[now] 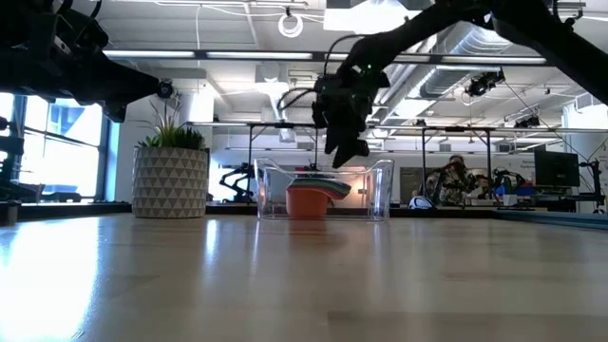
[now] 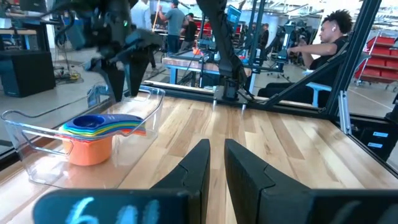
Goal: Nest measuring cups in basket
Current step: Return to Home Position
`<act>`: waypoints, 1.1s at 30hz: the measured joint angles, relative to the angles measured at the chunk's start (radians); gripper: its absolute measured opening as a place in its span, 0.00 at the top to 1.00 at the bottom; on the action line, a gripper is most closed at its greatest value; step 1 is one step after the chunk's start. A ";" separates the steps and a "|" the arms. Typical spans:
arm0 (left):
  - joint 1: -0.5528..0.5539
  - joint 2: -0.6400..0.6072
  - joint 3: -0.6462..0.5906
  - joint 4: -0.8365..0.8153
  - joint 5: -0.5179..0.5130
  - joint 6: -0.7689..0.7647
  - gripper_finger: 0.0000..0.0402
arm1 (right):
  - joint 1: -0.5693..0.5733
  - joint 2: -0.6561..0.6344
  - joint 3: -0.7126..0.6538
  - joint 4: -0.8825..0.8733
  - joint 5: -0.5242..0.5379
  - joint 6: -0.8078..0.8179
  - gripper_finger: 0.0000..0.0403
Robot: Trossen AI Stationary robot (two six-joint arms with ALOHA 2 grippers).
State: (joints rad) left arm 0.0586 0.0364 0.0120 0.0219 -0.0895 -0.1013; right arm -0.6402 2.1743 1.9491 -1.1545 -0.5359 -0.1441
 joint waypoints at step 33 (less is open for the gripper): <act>0.000 0.000 0.000 0.000 0.000 0.000 0.91 | 0.483 -0.293 0.000 0.432 0.459 0.351 0.45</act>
State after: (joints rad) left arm 0.0586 0.0364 0.0124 0.0219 -0.0895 -0.1009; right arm -0.1569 1.8810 1.9491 -0.7229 -0.0768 0.2067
